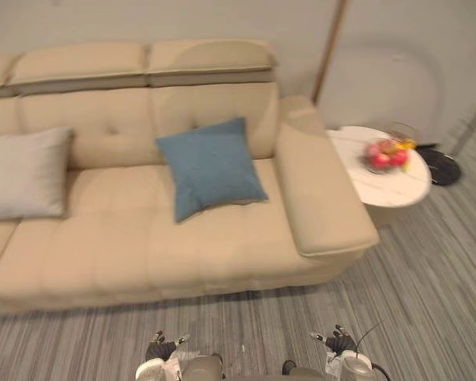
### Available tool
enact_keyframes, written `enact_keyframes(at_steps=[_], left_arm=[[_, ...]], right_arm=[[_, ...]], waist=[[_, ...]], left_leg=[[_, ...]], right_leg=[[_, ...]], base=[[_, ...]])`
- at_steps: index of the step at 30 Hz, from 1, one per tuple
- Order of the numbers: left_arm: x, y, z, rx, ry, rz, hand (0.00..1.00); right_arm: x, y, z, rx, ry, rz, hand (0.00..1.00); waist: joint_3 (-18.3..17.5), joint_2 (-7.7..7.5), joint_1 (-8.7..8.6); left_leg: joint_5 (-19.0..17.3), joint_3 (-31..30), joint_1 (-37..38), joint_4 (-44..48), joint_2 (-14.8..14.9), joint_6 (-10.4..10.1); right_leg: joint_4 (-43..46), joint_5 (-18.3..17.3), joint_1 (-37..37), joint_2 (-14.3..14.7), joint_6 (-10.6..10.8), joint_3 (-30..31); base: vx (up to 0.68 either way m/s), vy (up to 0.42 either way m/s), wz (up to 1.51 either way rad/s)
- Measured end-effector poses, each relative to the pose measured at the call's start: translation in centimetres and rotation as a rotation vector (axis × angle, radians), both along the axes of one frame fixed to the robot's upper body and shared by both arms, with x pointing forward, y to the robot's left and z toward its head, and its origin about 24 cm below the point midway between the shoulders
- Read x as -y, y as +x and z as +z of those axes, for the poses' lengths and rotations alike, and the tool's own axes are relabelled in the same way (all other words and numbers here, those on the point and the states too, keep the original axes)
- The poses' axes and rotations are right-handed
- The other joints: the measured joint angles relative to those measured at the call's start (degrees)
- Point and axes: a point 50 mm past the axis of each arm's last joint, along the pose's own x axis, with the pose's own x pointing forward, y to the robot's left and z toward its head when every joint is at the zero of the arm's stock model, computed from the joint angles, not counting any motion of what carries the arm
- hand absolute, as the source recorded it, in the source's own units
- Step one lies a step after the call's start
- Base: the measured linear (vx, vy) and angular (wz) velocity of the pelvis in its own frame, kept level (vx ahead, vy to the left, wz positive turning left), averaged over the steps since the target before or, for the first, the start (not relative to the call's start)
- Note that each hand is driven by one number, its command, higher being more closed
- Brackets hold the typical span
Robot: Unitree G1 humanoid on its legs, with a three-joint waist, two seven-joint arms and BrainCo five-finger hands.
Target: Pick up cushions and gather them together orderly.
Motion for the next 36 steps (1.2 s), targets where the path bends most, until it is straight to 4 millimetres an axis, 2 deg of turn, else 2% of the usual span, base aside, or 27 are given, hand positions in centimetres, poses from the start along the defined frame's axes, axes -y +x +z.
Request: enact_keyframes(at_steps=[3, 5, 6, 7, 8, 10, 11, 12, 13, 14, 15, 16, 17, 18, 19, 21, 22, 23, 24, 26, 29, 30, 31, 33, 34, 35, 36], left_arm=[[-0.2, 0.1, 0.1, 0.003, 0.006, -0.004, 0.0], [0.0, 0.2, 0.1, 0.003, 0.006, -0.014, 0.0], [0.1, 0.1, 0.0, -0.003, 0.006, -0.02, 0.0], [0.1, 0.0, 0.0, -0.009, 0.006, -0.02, 0.0], [0.1, -0.1, -0.1, -0.012, 0.005, -0.02, 0.0], [0.3, -0.5, -0.3, -0.039, 0.001, -0.027, 0.0], [0.1, -0.6, -0.3, -0.045, 0.006, -0.03, 0.0], [0.0, -0.6, -0.4, -0.052, 0.011, -0.043, 0.0], [-0.1, -0.6, -0.5, -0.064, 0.012, -0.055, 0.0], [0.0, -0.6, -0.5, -0.064, 0.009, -0.06, 0.0], [0.2, -0.4, -0.5, -0.065, 0.004, -0.073, 0.0], [0.2, -0.4, -0.5, -0.063, 0.005, -0.075, 0.0], [0.2, -0.4, -0.5, -0.061, 0.002, -0.074, 0.0], [0.2, -0.3, -0.4, -0.045, -0.012, -0.048, 0.0], [0.3, 0.0, -0.2, -0.016, -0.038, 0.015, 0.0], [0.4, 0.1, -0.2, 0.003, -0.061, 0.06, 0.0], [0.4, 0.2, -0.1, 0.018, -0.078, 0.098, 0.0], [0.5, 0.3, 0.0, 0.028, -0.089, 0.12, 0.0], [0.5, 0.3, 0.0, 0.033, -0.092, 0.129, 0.0], [0.9, 0.3, 0.0, 0.053, -0.127, 0.211, 0.0], [1.1, 0.3, 0.0, 0.059, -0.138, 0.231, 0.0], [1.1, 0.0, -0.1, 0.055, -0.144, 0.251, 0.0], [0.7, -0.1, -0.1, 0.053, -0.136, 0.26, 0.0], [0.4, -0.2, -0.1, 0.052, -0.133, 0.269, 0.0], [0.4, -0.1, -0.1, 0.051, -0.13, 0.265, 0.0], [0.4, -0.2, -0.1, 0.049, -0.129, 0.262, 0.0], [0.5, 0.1, 0.0, 0.042, -0.119, 0.229, 0.0]], right_arm=[[-1.3, 0.2, -0.1, -0.001, 0.026, 0.026, 0.0], [-1.6, 1.0, 0.3, 0.026, 0.024, 0.049, 0.0], [-1.9, 1.6, 0.5, 0.044, 0.029, 0.056, 0.0], [-2.1, 1.9, 0.6, 0.051, 0.033, 0.063, 0.0], [-2.2, 1.9, 0.6, 0.05, 0.033, 0.063, 0.0], [-1.9, 1.9, 0.5, 0.044, 0.018, 0.077, 0.0], [-1.9, 2.1, 0.5, 0.039, 0.008, 0.097, 0.0], [-1.7, 1.8, 0.4, 0.025, 0.003, 0.098, 0.0], [-1.0, 1.9, 0.4, 0.018, -0.015, 0.102, 0.0], [-0.7, 1.8, 0.4, 0.013, -0.023, 0.102, 0.0], [-0.1, 1.3, 0.2, -0.013, -0.037, 0.102, 0.0], [0.2, 0.8, 0.0, -0.033, -0.042, 0.098, 0.0], [0.3, 0.7, -0.1, -0.038, -0.043, 0.096, 0.0], [0.4, 0.3, -0.2, -0.048, -0.047, 0.09, 0.0], [0.8, 0.4, -0.1, -0.049, -0.061, 0.084, 0.0], [0.8, 0.5, -0.1, -0.053, -0.063, 0.079, 0.0], [0.7, 1.0, 0.0, -0.043, -0.059, 0.069, 0.0], [0.6, 1.2, 0.1, -0.037, -0.059, 0.063, 0.0], [0.5, 1.3, 0.1, -0.035, -0.059, 0.062, 0.0], [0.0, 1.5, 0.2, -0.022, -0.052, 0.058, 0.0], [-0.5, 1.9, 0.3, -0.001, -0.043, 0.063, 0.0], [-1.0, 1.8, 0.3, -0.003, -0.032, 0.061, 0.0], [-1.9, 1.5, 0.1, -0.007, -0.004, 0.059, 0.0], [-2.6, 1.0, -0.2, -0.02, 0.017, 0.056, 0.0], [-2.9, 0.6, -0.3, -0.028, 0.029, 0.047, 0.0], [-3.0, 0.5, -0.3, -0.029, 0.032, 0.045, 0.0], [-3.2, 0.7, -0.2, -0.016, 0.049, 0.027, 0.0]], waist=[[-0.4, -0.51, -0.04], [-0.2, 0.07, 0.26], [0.1, 0.52, 0.82], [0.1, 0.52, 0.86], [0.1, 0.54, 0.82], [0.7, 1.75, 0.77], [0.6, 1.64, 0.78], [0.5, 1.38, 0.36], [0.9, 2.11, -0.28], [1.0, 2.36, -0.3], [1.1, 2.71, -0.28], [1.2, 2.91, -0.29], [1.4, 3.12, -0.29], [1.9, 3.46, -0.23], [2.7, 3.88, 1.25], [2.9, 4.1, 2.05], [3.4, 3.3, 2.36], [3.5, 3.26, 2.81], [3.5, 3.25, 2.89], [3.6, 3.53, 4.46], [3.4, 4.21, 4.97], [3.0, 4.69, 5.16], [2.5, 3.61, 5.27], [1.8, 2.18, 5.9], [1.9, 2.33, 6.23], [1.9, 2.34, 6.18], [1.8, 1.95, 6.17]], left_leg=[[-0.8, 7.6, 0.4, 0.0, 1.5, 0.5], [-0.8, 13.3, 1.4, -0.7, 3.4, 0.7], [-0.7, 18.5, 3.0, -1.8, 4.7, 0.6], [-0.7, 22.6, 4.4, -2.6, 5.1, 0.6], [-0.7, 24.0, 5.0, -2.8, 5.2, 0.6], [-0.3, 31.8, 8.1, -4.7, 6.5, 0.0], [0.1, 33.2, 8.9, -5.6, 6.5, -0.8], [0.5, 33.5, 9.2, -6.2, 6.6, -1.5], [1.1, 33.3, 9.6, -6.2, 7.2, -2.4], [1.2, 33.3, 9.8, -5.9, 7.7, -2.6], [1.2, 33.3, 9.4, -2.7, 9.5, -2.6], [1.2, 32.2, 7.4, 4.7, 12.3, -2.6], [1.2, 31.5, 6.3, 8.2, 13.8, -2.6], [1.9, 28.4, 3.1, 18.0, 16.9, -0.9], [-0.8, 19.5, -1.2, 27.9, 17.1, 0.5], [-2.8, 12.6, -4.5, 29.6, 13.6, -1.1], [-3.7, 8.4, -6.4, 26.4, 10.3, -2.0], [-3.9, 6.1, -8.0, 22.0, 8.3, -2.3], [-3.9, 5.1, -8.5, 20.2, 7.6, -2.3], [-3.5, -4.2, -10.6, 11.6, 3.0, -2.6], [-0.9, -10.8, -10.3, 4.0, 1.4, -2.4], [3.5, -10.8, -8.7, 4.0, 1.2, -2.7], [1.5, -6.9, -8.0, 4.4, 1.3, -1.6], [-0.6, -1.3, -7.1, 6.0, 2.1, -0.8], [-1.5, 2.7, -5.7, 6.3, 2.9, 0.3], [-1.8, 3.8, -5.3, 6.2, 3.1, 0.6], [-2.0, 8.3, -2.9, 5.4, 3.6, 0.9]], right_leg=[[0.5, 2.7, -3.1, 0.7, 0.7, 3.4], [1.7, 4.9, -5.6, 1.1, -1.6, -1.9], [4.4, 4.8, -7.5, 0.4, -3.6, -11.3], [7.2, 3.0, -8.2, -2.0, -5.1, -22.6], [8.2, 2.1, -8.2, -3.0, -5.4, -26.8], [11.9, -0.8, -7.1, -7.3, -9.4, -44.5], [11.6, -1.3, -7.1, -7.6, -8.6, -47.1], [11.1, -0.9, -7.2, -6.4, -8.2, -46.1], [9.3, -0.6, -7.4, -3.9, -8.5, -43.6], [8.7, -0.6, -7.4, -3.1, -8.6, -43.0], [7.0, -0.7, -7.0, -0.9, -9.0, -40.9], [4.7, -0.8, -5.8, 1.1, -9.3, -39.3], [3.8, -0.6, -4.9, 2.0, -9.6, -38.9], [1.9, -0.4, -3.0, 4.3, -10.2, -37.2], [0.7, -0.8, -0.8, 7.0, -11.5, -33.0], [0.5, -1.0, 0.1, 7.8, -11.8, -29.4], [0.2, -0.9, 0.9, 8.2, -11.7, -25.5], [-0.1, -0.8, 1.4, 8.5, -11.5, -21.9], [-0.1, -1.0, 1.6, 8.6, -11.3, -20.2], [0.2, -1.4, 1.9, 9.1, -10.7, -11.4], [1.7, -2.7, 1.8, 9.7, -9.0, -5.3], [3.2, -4.1, 1.5, 10.2, -7.4, -0.8], [2.7, -4.2, 1.7, 9.6, -6.7, 2.2], [4.1, -4.7, 1.4, 9.1, -5.1, 5.6], [6.6, -5.3, 0.3, 8.8, -4.3, 5.4], [7.5, -5.5, -0.1, 8.6, -4.3, 4.3], [12.6, -6.2, -2.8, 6.9, -2.6, -1.8]], base=[[0.03, 0.109, -1.34], [0.02, 0.068, -1.45], [0.04, 0.069, -1.73], [0.06, 0.059, -1.67], [0.06, 0.02, -1.54], [0.06, -0.033, -1.58], [0.11, -0.108, -1.28], [0.13, -0.166, -1.05], [0.14, -0.195, -0.78], [0.16, -0.23, -0.91], [0.18, -0.249, -0.83], [0.18, -0.255, -0.77], [0.14, -0.248, -0.64], [0.17, -0.22, -1.15], [0.18, -0.166, -1.38], [0.17, -0.031, -1.5], [0.26, 0.049, -1.79], [0.22, 0.048, -1.6], [0.27, 0.13, -1.82], [0.23, 0.161, -1.8], [0.21, 0.186, -1.44], [0.34, 0.301, -1.62], [0.35, 0.318, -1.67], [0.31, 0.274, -1.37], [0.24, 0.212, -1.2], [0.25, 0.206, -1.42], [0.22, 0.163, -1.4]])
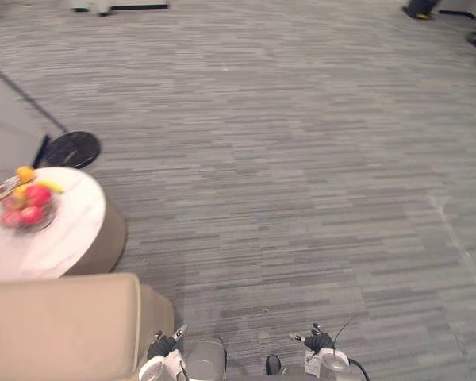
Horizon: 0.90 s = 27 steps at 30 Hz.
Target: Pick up cushions and gather them together orderly.
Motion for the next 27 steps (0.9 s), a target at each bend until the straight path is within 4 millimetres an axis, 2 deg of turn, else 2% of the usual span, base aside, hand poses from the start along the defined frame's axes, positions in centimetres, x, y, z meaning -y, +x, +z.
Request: enact_keyframes(at_steps=[1, 2, 3, 4, 5, 6, 8, 10, 11, 12, 13, 14, 15, 16, 17, 18, 19, 20, 21, 22, 23, 24, 25, 27], left_arm=[[0.3, 0.3, 0.0, 0.001, 0.007, -0.042, 0.0], [0.4, 0.4, 0.1, 0.001, 0.014, -0.064, 0.0], [0.5, 0.8, 0.2, 0.001, 0.027, -0.115, 0.0], [0.4, 1.0, 0.2, -0.003, 0.038, -0.151, 0.0], [0.3, 1.2, 0.2, -0.002, 0.043, -0.162, 0.0], [0.2, 1.1, 0.1, -0.015, 0.05, -0.182, 0.0], [0.4, 0.8, 0.0, -0.035, 0.055, -0.223, 0.0], [1.1, 2.2, 0.3, -0.021, 0.086, -0.338, 0.0], [1.4, 2.7, 0.4, -0.012, 0.094, -0.365, 0.0], [1.7, 3.5, 0.7, 0.003, 0.111, -0.407, 0.0], [1.9, 4.0, 0.9, 0.014, 0.128, -0.445, 0.0], [1.9, 4.0, 0.9, 0.017, 0.132, -0.45, 0.0], [1.8, 3.7, 0.9, 0.01, 0.138, -0.456, 0.0], [1.5, 2.8, 0.6, -0.013, 0.14, -0.456, 0.0], [1.4, 2.9, 0.7, -0.007, 0.145, -0.453, 0.0], [1.4, 3.1, 0.8, 0.0, 0.149, -0.455, 0.0], [1.5, 3.9, 1.2, 0.032, 0.16, -0.462, 0.0], [1.5, 4.2, 1.4, 0.047, 0.164, -0.461, 0.0], [1.7, 4.0, 1.4, 0.046, 0.16, -0.461, 0.0], [1.7, 3.9, 1.3, 0.045, 0.154, -0.458, 0.0], [1.4, 3.8, 1.3, 0.041, 0.158, -0.449, 0.0], [1.2, 3.7, 1.3, 0.038, 0.162, -0.449, 0.0], [0.8, 3.8, 1.4, 0.041, 0.168, -0.442, 0.0], [1.0, 3.9, 1.4, 0.049, 0.161, -0.424, 0.0]], right_arm=[[0.0, 0.3, 0.2, 0.017, -0.002, -0.001, 0.0], [0.0, 0.5, 0.3, 0.024, -0.002, -0.001, 0.0], [0.1, 0.7, 0.3, 0.028, -0.002, -0.002, 0.0], [0.0, 0.7, 0.3, 0.025, -0.001, 0.0, 0.0], [0.1, 0.6, 0.3, 0.022, -0.001, 0.001, 0.0], [0.3, 0.7, 0.2, 0.009, -0.008, 0.007, 0.0], [1.2, 0.6, 0.1, -0.003, -0.032, 0.007, 0.0], [2.9, 0.1, 0.0, -0.024, -0.061, -0.034, 0.0], [3.3, -0.1, 0.0, -0.029, -0.074, -0.036, 0.0], [3.7, -1.1, -0.2, -0.052, -0.082, -0.049, 0.0], [4.2, -1.5, -0.2, -0.054, -0.092, -0.07, 0.0], [4.4, -1.5, -0.2, -0.05, -0.096, -0.077, 0.0], [4.6, -1.5, -0.1, -0.05, -0.102, -0.085, 0.0], [4.4, -1.1, -0.1, -0.041, -0.088, -0.117, 0.0], [4.3, -1.2, -0.1, -0.042, -0.086, -0.126, 0.0], [4.5, -1.2, -0.1, -0.047, -0.091, -0.132, 0.0], [4.5, -0.7, 0.0, -0.044, -0.089, -0.137, 0.0], [4.3, -0.2, 0.1, -0.032, -0.08, -0.148, 0.0], [4.5, 0.3, 0.3, -0.017, -0.084, -0.154, 0.0], [4.5, 0.4, 0.4, -0.014, -0.084, -0.152, 0.0], [3.4, 0.6, 0.2, -0.015, -0.061, -0.132, 0.0], [3.3, 0.6, 0.2, -0.014, -0.059, -0.124, 0.0], [3.4, 0.5, 0.2, -0.015, -0.063, -0.124, 0.0], [3.5, 0.3, 0.2, -0.013, -0.065, -0.124, 0.0]], waist=[[-0.1, -0.1, 0.02], [-0.1, -0.09, 0.02], [-0.1, -0.1, -0.04], [-0.2, -0.26, -0.07], [-0.2, -0.39, -0.16], [-0.2, 0.25, -0.12], [-0.3, 0.98, -0.67], [-0.4, 1.76, -3.44], [-0.4, 1.78, -3.68], [-0.1, 1.97, -3.89], [0.4, 2.83, -4.09], [0.7, 3.34, -4.06], [1.0, 3.8, -3.92], [1.0, 3.05, -3.08], [1.4, 2.96, -2.97], [1.8, 3.15, -2.76], [2.6, 2.94, -1.89], [3.1, 2.53, -1.38], [2.8, 3.11, -1.2], [2.8, 3.87, -0.96], [2.2, 1.74, 0.06], [1.9, 1.23, 0.06], [1.8, 0.69, 0.09], [1.8, 0.38, 1.1]], left_leg=[[0.0, 3.7, 1.7, -0.8, 0.3, 0.0], [0.0, 5.0, 2.3, -1.1, 0.3, 0.0], [0.0, 7.8, 3.8, -1.5, 0.4, 0.1], [0.0, 8.7, 5.0, -1.4, 0.5, 0.1], [0.0, 8.5, 5.5, -1.3, 0.4, 0.1], [0.0, 8.0, 7.0, -1.4, 1.0, 0.1], [0.0, 8.0, 8.4, -1.8, 1.2, 0.0], [0.1, 6.2, 8.4, 0.5, 1.4, 0.0], [0.1, 5.8, 7.5, 2.9, 1.8, 0.0], [0.1, 5.0, 5.1, 10.1, 3.4, -0.1], [0.9, 3.9, 2.3, 19.7, 5.7, 0.7], [1.9, 3.3, 1.3, 23.0, 6.5, 1.8], [5.1, 2.4, -0.5, 28.7, 7.2, 4.6], [11.5, 0.3, -5.6, 37.7, 6.1, 3.7], [8.2, -0.9, -7.1, 39.0, 5.4, 3.2], [3.4, -2.7, -9.6, 38.9, 4.2, 2.9], [-1.9, -5.3, -13.2, 31.6, 0.9, 2.0], [-2.1, -7.5, -14.1, 21.5, -1.3, 0.9], [0.8, -11.5, -13.8, 7.6, -3.3, -1.8], [4.7, -12.1, -13.4, 5.2, -3.1, -2.5], [4.6, -8.9, -10.7, 2.1, -4.8, -1.2], [4.2, -8.9, -10.5, 1.6, -5.5, -0.8], [2.6, -8.4, -10.3, 2.8, -6.5, 1.0], [0.3, -6.2, -9.0, 4.5, -6.1, 2.1]], right_leg=[[3.6, 0.3, -2.2, -2.1, 1.2, -7.0], [4.6, 0.4, -2.9, -3.3, 1.0, -10.6], [5.3, 0.8, -3.6, -6.4, -0.1, -20.0], [4.2, 1.5, -3.6, -7.5, -1.9, -26.0], [3.7, 1.8, -3.4, -7.4, -2.7, -27.5], [2.0, 2.9, -2.7, -6.4, -4.2, -29.2], [0.2, 3.6, -1.8, -5.6, -5.0, -31.1], [-4.7, 3.5, 1.1, -3.8, -5.0, -30.7], [-6.1, 3.5, 2.1, -3.3, -5.0, -30.8], [-9.0, 3.5, 4.6, -1.8, -5.0, -30.8], [-11.2, 3.3, 7.4, 0.2, -4.9, -30.9], [-11.7, 3.1, 8.3, 0.8, -5.0, -30.6], [-12.3, 2.6, 9.7, 1.7, -5.1, -29.2], [-13.3, 1.2, 11.4, 1.0, -5.9, -25.2], [-13.6, 0.9, 11.7, 0.8, -6.1, -24.4], [-13.8, 1.0, 12.0, 0.6, -6.1, -23.2], [-13.9, 0.9, 12.5, -0.9, -6.1, -20.4], [-14.0, 0.4, 13.0, -2.4, -5.3, -18.5], [-14.3, -1.7, 13.4, -3.4, -2.7, -16.2], [-14.3, -2.0, 13.3, -3.3, -2.1, -15.4], [-14.7, -2.0, 13.9, -5.4, -0.9, -11.4], [-14.5, -1.9, 13.6, -5.7, -0.9, -10.5], [-13.3, -1.8, 13.7, -6.1, -0.1, -10.0], [-8.6, -2.4, 12.6, -6.7, 0.9, -7.7]], base=[[0.25, 0.182, -1.47], [0.17, 0.086, -1.36], [0.19, 0.023, -1.27], [0.2, -0.015, -1.26], [0.25, -0.082, -1.5], [0.2, -0.094, -1.23], [0.24, -0.118, -1.28], [0.27, -0.102, -0.55], [0.22, -0.066, -0.1], [0.15, -0.062, -0.17], [0.12, -0.053, -0.25], [0.13, -0.034, -0.46], [0.21, 0.026, -0.89], [0.26, 0.047, -0.92], [0.28, 0.095, -0.84], [0.28, 0.158, -0.76], [0.32, 0.218, -1.02], [0.33, 0.281, -1.26], [0.25, 0.254, -0.91], [0.37, 0.286, -0.94], [0.35, 0.197, -0.6], [0.45, 0.161, -0.53], [0.38, 0.1, -0.3], [0.32, 0.103, -0.49]])
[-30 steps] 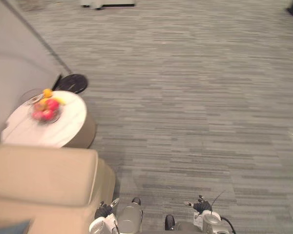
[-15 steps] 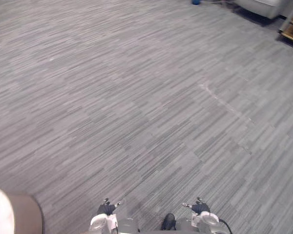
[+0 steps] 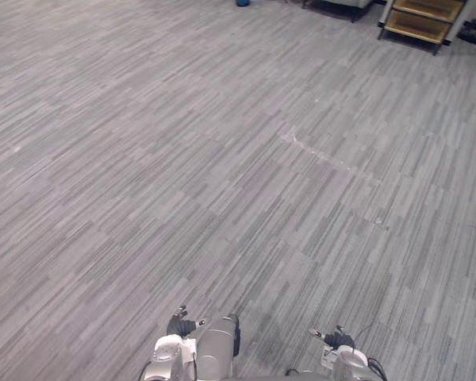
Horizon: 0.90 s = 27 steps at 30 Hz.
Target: Pick up cushions and gather them together orderly.
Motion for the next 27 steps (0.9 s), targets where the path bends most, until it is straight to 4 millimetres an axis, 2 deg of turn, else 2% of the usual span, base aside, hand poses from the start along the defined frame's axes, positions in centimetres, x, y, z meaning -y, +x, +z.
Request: enact_keyframes(at_steps=[1, 2, 3, 4, 5, 6, 7, 9, 11, 12, 13, 14, 15, 16, 17, 18, 19, 20, 21, 22, 23, 24, 25, 26, 27], left_arm=[[-0.1, -0.1, 0.0, -0.001, 0.002, 0.004, 0.0], [-0.4, -0.2, 0.0, -0.007, 0.016, -0.011, 0.0], [-0.5, -0.3, 0.0, -0.012, 0.022, -0.021, 0.0], [-0.4, -0.4, -0.1, -0.02, 0.028, -0.038, 0.0], [-0.3, -0.5, -0.2, -0.025, 0.027, -0.046, 0.0], [-0.4, -0.7, -0.3, -0.034, 0.026, -0.042, 0.0], [-0.4, -0.9, -0.4, -0.04, 0.026, -0.041, 0.0], [-0.7, -1.1, -0.4, -0.048, 0.032, -0.037, 0.0], [-0.7, -1.5, -0.6, -0.063, 0.033, -0.04, 0.0], [-0.8, -1.5, -0.6, -0.064, 0.038, -0.043, 0.0], [-1.1, -1.9, -0.8, -0.078, 0.047, -0.046, 0.0], [-0.7, -2.1, -0.9, -0.088, 0.037, -0.043, 0.0], [-0.3, -2.1, -1.0, -0.089, 0.036, -0.047, 0.0], [-0.2, -2.2, -1.0, -0.09, 0.034, -0.045, 0.0], [0.0, -2.0, -1.0, -0.09, 0.026, -0.029, 0.0], [0.1, -2.1, -1.1, -0.092, 0.022, -0.026, 0.0], [0.1, -2.0, -1.1, -0.088, 0.015, -0.019, 0.0], [-0.1, -1.6, -0.8, -0.07, 0.021, -0.014, 0.0], [-0.6, -1.0, -0.4, -0.039, 0.035, -0.017, 0.0], [-0.7, -0.6, -0.2, -0.021, 0.04, -0.017, 0.0], [-0.8, -0.1, 0.2, 0.012, 0.044, -0.019, 0.0], [-0.6, 0.4, 0.5, 0.037, 0.041, -0.021, 0.0], [-0.5, 0.5, 0.5, 0.04, 0.038, -0.021, 0.0], [-0.4, 0.7, 0.6, 0.043, 0.033, -0.019, 0.0], [-0.7, 0.5, 0.5, 0.042, 0.033, -0.002, 0.0]], right_arm=[[-0.2, 0.1, 0.1, 0.01, 0.003, 0.004, 0.0], [-0.8, 0.5, 0.2, 0.034, 0.021, 0.01, 0.0], [-1.0, 0.4, 0.2, 0.033, 0.025, 0.011, 0.0], [-1.1, 0.1, 0.1, 0.026, 0.029, 0.01, 0.0], [-0.8, 0.1, 0.1, 0.032, 0.025, 0.011, 0.0], [-0.6, 0.1, 0.2, 0.031, 0.021, 0.01, 0.0], [-0.6, 0.1, 0.2, 0.032, 0.021, 0.01, 0.0], [-0.8, 0.5, 0.3, 0.042, 0.025, 0.02, 0.0], [-0.5, 1.4, 0.6, 0.055, 0.017, 0.037, 0.0], [-0.3, 0.6, 0.2, 0.02, 0.012, 0.045, 0.0], [0.1, 0.0, 0.0, -0.005, 0.004, 0.052, 0.0], [0.8, -0.1, 0.1, -0.005, -0.011, 0.051, 0.0], [1.9, 0.1, 0.3, -0.005, -0.04, 0.049, 0.0], [1.9, 0.2, 0.3, -0.002, -0.042, 0.05, 0.0], [2.5, 0.7, 0.6, 0.017, -0.061, 0.051, 0.0], [2.3, 0.5, 0.6, 0.01, -0.06, 0.059, 0.0], [1.8, 0.5, 0.4, 0.005, -0.047, 0.065, 0.0], [1.6, -0.3, 0.1, -0.021, -0.037, 0.059, 0.0], [1.0, -0.4, -0.1, -0.028, -0.022, 0.059, 0.0], [0.9, -0.2, -0.1, -0.024, -0.018, 0.06, 0.0], [0.9, 0.4, 0.1, -0.009, -0.019, 0.063, 0.0], [1.1, 1.4, 0.5, 0.014, -0.029, 0.063, 0.0], [1.2, 1.6, 0.6, 0.02, -0.031, 0.063, 0.0], [1.5, 2.1, 0.9, 0.033, -0.042, 0.063, 0.0], [1.5, 1.8, 0.7, 0.024, -0.045, 0.059, 0.0]], waist=[[0.0, -0.22, 0.73], [0.3, -1.01, 0.44], [0.3, -1.17, 0.01], [0.2, -1.28, -0.75], [0.0, -1.63, -1.34], [0.0, -1.43, -1.81], [0.2, -1.17, -1.94], [0.2, -0.97, -2.49], [0.2, -0.99, -3.36], [-0.1, -1.82, -3.43], [-0.6, -2.87, -3.74], [-0.6, -1.39, -4.01], [-1.4, 0.79, -3.97], [-1.7, 1.32, -3.92], [-1.0, 2.92, -4.17], [-0.5, 3.37, -4.13], [-0.1, 3.61, -3.91], [0.9, 3.02, -3.63], [1.5, 2.0, -2.91], [1.8, 1.5, -2.8], [2.1, 0.89, -2.24], [2.2, 0.75, -1.23], [2.2, 0.75, -0.97], [2.5, 0.85, -0.51], [2.3, 0.37, 0.73]], left_leg=[[-1.1, 2.0, 2.0, -0.3, 0.8, 0.6], [-2.7, 4.5, 6.9, -1.6, 1.0, 1.6], [-3.2, 5.0, 8.4, -2.0, 1.1, 1.9], [-3.8, 5.3, 10.7, -2.6, 1.1, 2.2], [-4.0, 6.5, 14.4, -5.0, 1.3, 2.3], [-4.0, 7.8, 18.7, -8.5, 2.4, 2.2], [-3.9, 8.4, 20.2, -9.6, 3.0, 1.9], [-3.9, 9.7, 23.3, -11.8, 5.3, 1.0], [-3.8, 10.2, 25.3, -14.0, 6.9, -0.3], [-4.0, 8.8, 26.6, -14.4, 6.3, -1.5], [-4.5, 5.5, 28.1, -13.4, 5.9, -2.5], [-4.9, 4.4, 28.4, -12.7, 6.7, -3.0], [-3.9, 2.3, 27.0, -8.1, 8.8, -4.6], [-2.9, 1.4, 25.5, -4.6, 9.3, -5.6], [4.2, -1.1, 19.8, 9.0, 10.8, -4.5], [10.4, -1.4, 16.6, 16.2, 11.6, -3.6], [10.1, -1.5, 14.6, 21.5, 12.4, -3.7], [5.6, -1.0, 9.9, 30.3, 13.1, -3.4], [2.4, -0.4, 5.5, 32.7, 12.1, -3.2], [1.1, 0.6, 3.4, 32.2, 11.5, -2.9], [-0.8, 2.2, -0.8, 26.9, 9.7, -2.3], [-0.8, 2.9, -4.0, 13.4, 6.8, -2.1], [-0.2, 3.1, -4.5, 8.5, 5.9, -2.0], [4.7, 3.2, -5.8, -5.3, 3.7, -1.9], [14.5, 3.7, -4.2, -12.8, 2.4, -2.6]], right_leg=[[6.7, -0.6, -2.4, -0.3, 1.0, 1.1], [25.8, 1.3, -10.2, -1.7, 6.0, 1.5], [31.4, 2.0, -12.4, -2.4, 7.3, 1.3], [38.4, 2.0, -15.3, -3.4, 7.2, 0.0], [43.1, 1.5, -19.0, -5.6, 4.1, -3.9], [41.2, 0.0, -20.9, -6.8, 1.1, -9.8], [39.2, -0.3, -21.4, -6.7, 0.3, -11.9], [29.7, 0.0, -23.4, -5.4, -1.3, -17.4], [13.5, 5.7, -26.9, -2.6, -2.2, -18.9], [4.3, 12.7, -27.1, -0.9, -3.3, -17.3], [3.6, 18.9, -27.1, -0.1, -6.6, -14.8], [5.5, 17.3, -27.0, 0.5, -6.6, -15.3], [6.8, 15.1, -26.6, 2.3, -7.6, -16.6], [6.4, 14.1, -26.2, 3.2, -7.7, -16.6], [3.1, 12.7, -22.5, 5.9, -8.2, -16.4], [0.3, 12.4, -19.1, 7.2, -8.5, -16.1], [-1.7, 12.3, -16.6, 7.9, -8.8, -16.0], [-5.1, 11.3, -11.1, 9.0, -9.8, -15.5], [-7.3, 10.6, -6.9, 8.9, -9.4, -15.0], [-8.4, 10.4, -5.1, 8.9, -9.4, -14.7], [-10.3, 10.0, -2.6, 8.6, -8.8, -13.7], [-11.5, 9.1, -1.3, 7.6, -7.6, -12.6], [-11.8, 8.6, -0.9, 7.3, -7.2, -12.2], [-12.5, 7.2, 0.6, 6.6, -6.3, -11.4], [-12.9, 5.3, 2.7, 5.4, -5.1, -10.2]], base=[[0.35, 0.101, -0.97], [0.34, 0.092, -0.91], [0.43, 0.071, -0.62], [0.39, 0.02, -0.23], [0.5, -0.011, -0.34], [0.43, -0.02, -0.41], [0.36, -0.031, -0.43], [0.4, -0.066, -0.4], [0.51, -0.148, -0.26], [0.62, -0.273, 0.01], [0.64, -0.305, 0.09], [0.58, -0.274, 0.03], [0.47, -0.198, -0.17], [0.68, -0.281, -0.39], [0.54, -0.228, -0.32], [0.55, -0.201, -0.28], [0.43, -0.108, -0.04], [0.53, -0.133, -0.06], [0.51, -0.138, -0.06], [0.49, -0.123, -0.24], [0.55, -0.046, -0.44], [0.56, 0.003, -0.49], [0.55, 0.098, -0.43], [0.51, 0.136, -0.38], [0.53, 0.133, -0.37]])
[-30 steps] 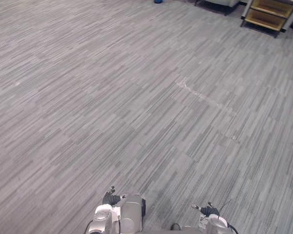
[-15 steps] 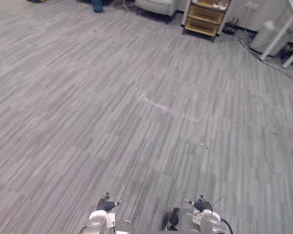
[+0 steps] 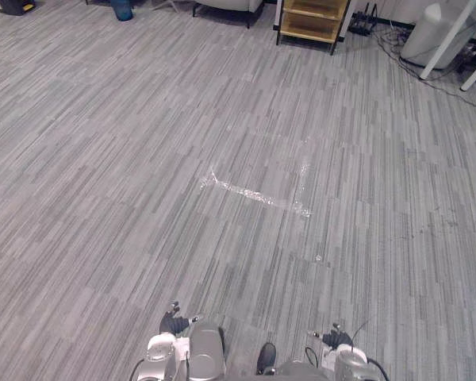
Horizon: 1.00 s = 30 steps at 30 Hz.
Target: Pick up cushions and gather them together orderly.
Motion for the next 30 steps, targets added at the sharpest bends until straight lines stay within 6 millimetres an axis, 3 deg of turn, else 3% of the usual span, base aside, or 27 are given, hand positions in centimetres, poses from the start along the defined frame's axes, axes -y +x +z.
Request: enact_keyframes(at_steps=[1, 2, 3, 4, 6, 7, 9, 10, 12, 13, 14, 15, 16, 17, 18, 19, 20, 21, 22, 23, 24, 25, 26, 28, 30], left_arm=[[-0.1, -0.1, 0.0, -0.004, 0.001, 0.004, 0.0], [-0.6, -0.1, 0.0, -0.003, 0.013, 0.008, 0.0], [-0.7, 0.0, 0.1, 0.002, 0.012, 0.016, 0.0], [-0.8, -0.1, 0.1, -0.002, 0.013, 0.022, 0.0], [-1.0, -0.6, -0.2, -0.019, 0.014, 0.028, 0.0], [-1.0, -0.6, -0.3, -0.033, 0.025, 0.002, 0.0], [-1.2, -0.8, -0.4, -0.051, 0.034, -0.012, 0.0], [-1.1, -1.3, -0.7, -0.077, 0.035, -0.022, 0.0], [-1.1, -1.4, -0.7, -0.078, 0.034, -0.021, 0.0], [-1.0, -1.5, -0.8, -0.088, 0.031, -0.021, 0.0], [-1.0, -1.5, -0.8, -0.089, 0.03, -0.021, 0.0], [-1.0, -1.6, -0.8, -0.09, 0.03, -0.021, 0.0], [-1.0, -1.8, -0.9, -0.095, 0.031, -0.022, 0.0], [-1.3, -1.9, -0.9, -0.1, 0.038, -0.021, 0.0], [-1.4, -2.4, -1.1, -0.112, 0.04, -0.019, 0.0], [-1.5, -2.8, -1.2, -0.122, 0.039, -0.015, 0.0], [-1.4, -3.1, -1.3, -0.131, 0.034, -0.004, 0.0], [-1.0, -3.1, -1.4, -0.123, 0.011, 0.025, 0.0], [-0.7, -3.0, -1.4, -0.117, 0.0, 0.034, 0.0], [-0.2, -3.1, -1.4, -0.108, -0.031, 0.085, 0.0], [0.0, -3.1, -1.4, -0.098, -0.043, 0.101, 0.0], [-0.1, -2.8, -1.2, -0.09, -0.04, 0.096, 0.0], [-0.5, -2.0, -0.8, -0.061, -0.026, 0.076, 0.0], [-0.8, -1.3, -0.3, -0.025, -0.014, 0.051, 0.0], [-0.9, -0.6, 0.2, 0.012, -0.012, 0.048, 0.0]], right_arm=[[-0.1, -0.2, -0.1, -0.004, 0.003, -0.002, 0.0], [-0.9, -0.5, -0.4, -0.015, 0.024, -0.002, 0.0], [-1.3, -0.4, -0.4, -0.008, 0.034, 0.001, 0.0], [-1.4, -0.4, -0.4, -0.007, 0.037, 0.001, 0.0], [-1.7, -0.8, -0.4, -0.001, 0.044, -0.002, 0.0], [-1.7, -1.0, -0.5, -0.005, 0.044, -0.003, 0.0], [-1.6, -1.4, -0.6, -0.013, 0.044, -0.004, 0.0], [-1.5, -2.3, -0.9, -0.031, 0.048, -0.007, 0.0], [-1.4, -2.1, -0.8, -0.019, 0.045, -0.006, 0.0], [-1.2, -2.0, -0.6, -0.01, 0.04, -0.009, 0.0], [-1.2, -1.9, -0.6, -0.007, 0.039, -0.009, 0.0], [-1.2, -1.5, -0.5, 0.003, 0.039, -0.004, 0.0], [-1.3, -1.3, -0.4, 0.005, 0.04, 0.001, 0.0], [-1.4, -1.4, -0.5, 0.0, 0.045, 0.004, 0.0], [-1.4, -1.8, -0.6, -0.008, 0.05, -0.004, 0.0], [-1.4, -1.9, -0.7, -0.012, 0.048, 0.0, 0.0], [-1.3, -2.1, -0.8, -0.019, 0.048, -0.003, 0.0], [-1.1, -1.8, -0.6, -0.011, 0.042, 0.0, 0.0], [-1.1, -1.6, -0.5, -0.004, 0.041, 0.004, 0.0], [-1.0, -1.2, -0.3, 0.013, 0.032, 0.01, 0.0], [-1.4, -0.9, -0.3, 0.012, 0.042, 0.019, 0.0], [-1.5, -0.8, -0.3, 0.013, 0.044, 0.019, 0.0], [-2.1, -0.5, -0.3, 0.02, 0.06, 0.021, 0.0], [-2.3, -0.4, -0.3, 0.02, 0.063, 0.022, 0.0], [-2.1, 0.2, 0.0, 0.032, 0.052, 0.019, 0.0]], waist=[[-0.3, -0.26, 0.38], [-0.5, -1.86, 0.38], [-0.5, -2.07, 0.38], [-0.6, -2.01, 0.59], [-1.1, -2.32, 0.71], [-1.1, -2.75, -0.07], [-1.1, -3.15, -0.64], [-1.0, -2.81, -1.42], [-1.2, -2.46, -1.87], [-0.7, -1.9, -3.06], [-0.7, -1.88, -3.32], [-0.6, -1.63, -3.95], [-0.6, -1.74, -3.99], [-1.0, -2.5, -4.02], [-1.1, -3.18, -4.29], [-1.4, -3.7, -4.51], [-1.9, -3.6, -5.35], [-2.6, -1.59, -5.44], [-2.5, -0.68, -5.33], [-2.3, 1.94, -4.43], [-1.8, 3.02, -3.11], [-1.6, 3.4, -3.08], [-0.4, 1.88, -2.63], [0.0, 0.38, -1.84], [0.2, -0.61, -0.54]], left_leg=[[2.4, 0.4, 0.7, -0.7, -0.3, -0.1], [0.6, 0.9, 1.0, 1.0, -2.2, 3.4], [-2.1, 1.5, 0.5, 5.6, -2.2, 5.1], [-3.4, 1.6, 0.7, 7.0, -2.1, 5.3], [-8.5, 1.9, 4.6, 8.7, -2.1, 5.9], [-11.6, 1.1, 8.4, 8.4, -2.9, 6.0], [-13.3, 0.8, 11.6, 7.7, -3.6, 6.1], [-14.2, 0.6, 19.1, 3.6, -3.7, 5.9], [-14.2, 0.1, 22.7, 0.5, -3.5, 5.9], [-14.2, -0.4, 27.4, -2.8, -2.4, 5.8], [-14.4, -0.5, 28.3, -3.2, -2.1, 5.5], [-14.9, -0.6, 30.3, -3.9, -0.8, 4.7], [-15.0, -0.8, 31.0, -4.2, -0.5, 4.6], [-15.2, -1.6, 32.2, -5.0, -0.6, 4.1], [-16.8, -3.4, 34.1, -4.4, -0.8, 1.6], [-17.6, -4.4, 34.9, -3.7, -0.8, 0.5], [-18.5, -7.4, 34.6, 0.7, -0.1, 0.2], [-17.1, -9.5, 28.4, 14.5, 2.3, -1.0], [-15.9, -9.8, 26.0, 20.1, 3.0, -1.0], [-8.1, -9.5, 19.3, 33.9, 5.9, -0.6], [-4.9, -8.0, 13.8, 45.4, 8.8, -0.2], [-6.3, -7.8, 12.2, 47.8, 9.2, 0.0], [-9.8, -6.6, 7.8, 50.5, 8.6, 0.7], [-13.2, -4.7, 2.4, 46.0, 6.3, 0.8], [-13.8, -3.5, -1.0, 25.2, 1.9, 0.9]], right_leg=[[-0.3, -0.6, 0.7, -0.3, 0.7, 0.5], [0.0, -1.5, 1.8, -2.3, 1.6, 0.6], [2.3, -1.2, 2.2, -3.0, 2.1, 1.1], [4.2, -1.4, 2.2, -3.1, 2.4, 1.4], [20.9, -2.4, -2.1, -4.6, 4.9, 2.4], [40.5, 0.1, -9.7, -7.1, 9.9, 3.3], [52.3, 0.4, -14.0, -9.0, 9.6, 3.8], [59.4, -1.5, -19.4, -11.8, 6.3, 1.0], [57.6, -2.7, -22.1, -12.6, 4.9, -1.9], [48.2, -4.3, -24.6, -12.2, 4.3, -5.7], [45.6, -4.3, -25.2, -11.8, 4.3, -6.3], [34.5, -2.9, -26.8, -9.5, 4.3, -6.8], [27.8, -0.6, -27.4, -8.1, 4.8, -6.4], [15.1, 5.0, -27.5, -6.0, 5.5, -4.1], [12.4, 8.7, -28.7, -5.1, 4.7, -1.0], [12.5, 9.6, -28.7, -4.8, 3.4, -0.4], [16.1, 14.0, -28.6, -4.1, 0.2, 0.6], [17.2, 11.1, -27.0, -2.7, -0.7, -2.6], [16.8, 10.4, -26.0, -1.9, -1.0, -3.0], [15.0, 8.8, -22.7, 0.7, -2.2, -3.2], [13.2, 6.8, -18.3, 3.0, -3.3, -3.1], [12.5, 6.3, -16.7, 3.2, -3.5, -3.0], [9.9, 4.9, -11.5, 3.0, -3.4, -3.2], [5.9, 4.1, -5.9, 1.8, -2.7, -3.4], [2.8, 3.3, -2.0, -0.1, -1.4, -3.9]], base=[[0.59, 0.115, -0.15], [0.62, 0.095, 0.06], [0.62, 0.102, 0.12], [0.59, 0.111, -0.05], [0.54, 0.13, -0.04], [0.52, 0.122, 0.1], [0.52, 0.078, 0.12], [0.61, 0.053, 0.05], [0.55, 0.01, 0.11], [0.41, -0.034, 0.2], [0.62, -0.075, 0.22], [0.31, -0.068, 0.1], [0.52, -0.119, 0.18], [0.64, -0.206, 0.38], [0.66, -0.239, 0.49], [0.6, -0.262, 0.82], [0.63, -0.326, 0.88], [0.62, -0.336, 0.78], [0.72, -0.342, 0.34], [0.6, -0.203, -0.12], [0.6, -0.159, -0.14], [0.57, -0.14, -0.03], [0.54, -0.15, 0.21], [0.52, -0.12, 0.17], [0.51, -0.002, 0.03]])
